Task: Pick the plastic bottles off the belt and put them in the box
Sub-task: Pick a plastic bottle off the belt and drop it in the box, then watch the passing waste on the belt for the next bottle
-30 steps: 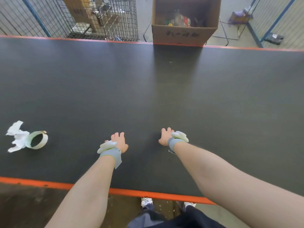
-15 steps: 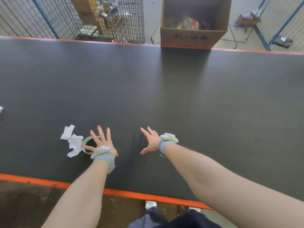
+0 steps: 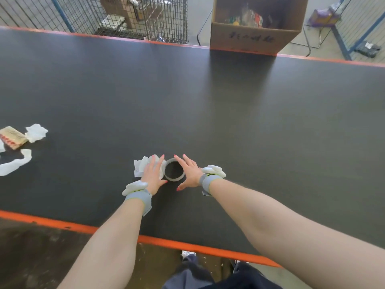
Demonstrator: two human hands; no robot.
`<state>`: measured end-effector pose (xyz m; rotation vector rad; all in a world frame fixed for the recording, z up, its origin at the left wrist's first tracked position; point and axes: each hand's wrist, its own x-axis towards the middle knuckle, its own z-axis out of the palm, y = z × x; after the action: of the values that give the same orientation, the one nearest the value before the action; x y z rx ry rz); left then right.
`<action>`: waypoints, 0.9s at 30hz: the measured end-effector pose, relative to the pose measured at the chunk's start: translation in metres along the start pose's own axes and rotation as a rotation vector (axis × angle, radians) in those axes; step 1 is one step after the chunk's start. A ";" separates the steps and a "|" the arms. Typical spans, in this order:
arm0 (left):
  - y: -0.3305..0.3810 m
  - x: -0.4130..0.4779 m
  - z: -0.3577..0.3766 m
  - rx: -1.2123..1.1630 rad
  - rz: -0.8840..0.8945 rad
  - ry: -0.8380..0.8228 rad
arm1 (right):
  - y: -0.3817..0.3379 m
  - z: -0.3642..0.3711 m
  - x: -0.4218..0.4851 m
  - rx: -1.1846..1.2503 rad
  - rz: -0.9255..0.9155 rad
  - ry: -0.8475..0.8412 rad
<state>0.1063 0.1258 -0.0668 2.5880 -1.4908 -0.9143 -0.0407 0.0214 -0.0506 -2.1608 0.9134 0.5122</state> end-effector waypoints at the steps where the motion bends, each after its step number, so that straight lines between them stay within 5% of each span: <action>1: 0.007 0.005 -0.002 -0.030 0.028 -0.003 | 0.002 -0.002 -0.001 0.002 0.005 0.018; 11: 0.018 0.002 -0.009 0.205 -0.077 0.050 | 0.021 -0.022 -0.018 -0.127 0.505 0.176; 27: -0.049 -0.025 -0.039 0.216 -0.591 0.073 | -0.031 0.001 0.024 -0.059 0.010 0.028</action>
<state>0.1547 0.1619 -0.0375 3.2575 -0.8471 -0.6969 -0.0016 0.0262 -0.0505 -2.2223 0.9358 0.5216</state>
